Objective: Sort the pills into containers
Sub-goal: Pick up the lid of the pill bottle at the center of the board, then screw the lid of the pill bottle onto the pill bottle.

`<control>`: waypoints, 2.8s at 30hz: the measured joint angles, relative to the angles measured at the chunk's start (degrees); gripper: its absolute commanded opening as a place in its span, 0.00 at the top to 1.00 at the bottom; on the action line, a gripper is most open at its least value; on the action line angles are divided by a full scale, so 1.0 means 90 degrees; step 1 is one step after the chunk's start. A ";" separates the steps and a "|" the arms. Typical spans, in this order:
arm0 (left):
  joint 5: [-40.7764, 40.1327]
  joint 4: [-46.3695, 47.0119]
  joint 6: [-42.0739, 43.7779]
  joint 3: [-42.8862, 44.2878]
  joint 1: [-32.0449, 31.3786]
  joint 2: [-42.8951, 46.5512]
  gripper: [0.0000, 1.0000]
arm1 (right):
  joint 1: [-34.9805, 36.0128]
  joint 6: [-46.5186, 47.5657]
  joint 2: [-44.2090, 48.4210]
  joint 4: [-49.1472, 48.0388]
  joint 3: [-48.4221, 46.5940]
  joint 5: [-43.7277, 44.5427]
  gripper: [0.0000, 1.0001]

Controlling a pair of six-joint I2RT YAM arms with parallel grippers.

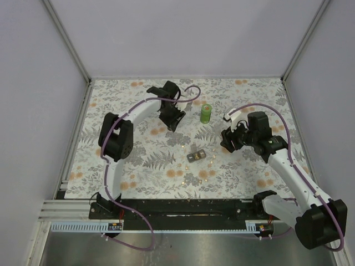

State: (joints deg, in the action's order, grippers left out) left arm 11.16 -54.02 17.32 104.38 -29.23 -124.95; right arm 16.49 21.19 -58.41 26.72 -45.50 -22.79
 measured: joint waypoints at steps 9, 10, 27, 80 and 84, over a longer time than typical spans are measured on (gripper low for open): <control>0.1936 -0.0534 0.0085 0.0311 0.0114 0.1889 1.00 | 0.0493 0.0345 -0.0318 0.0500 -0.0391 -0.0187 1.00; 0.2317 -0.0559 0.0092 0.0386 0.0124 0.2047 1.00 | 0.0583 0.0379 -0.0393 0.0546 -0.0481 -0.0248 1.00; 0.5557 -0.0595 0.0100 0.0466 -0.0129 0.2317 1.00 | 0.1409 0.0449 -0.1443 0.0678 -0.1552 -0.1389 1.00; 0.5411 -0.1360 0.1581 0.0318 -0.0432 0.2268 1.00 | 0.1443 0.0546 -0.1734 0.1406 -0.1848 -0.1904 1.00; 0.5389 -0.1321 0.1574 0.0316 -0.0440 0.2268 1.00 | 0.1443 0.0546 -0.1734 0.1418 -0.1848 -0.1936 1.00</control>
State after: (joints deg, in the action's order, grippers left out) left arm 59.66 -65.91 31.48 107.22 -33.19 -104.53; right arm 29.47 26.11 -74.02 39.48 -62.13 -40.21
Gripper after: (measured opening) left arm 0.467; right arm 0.616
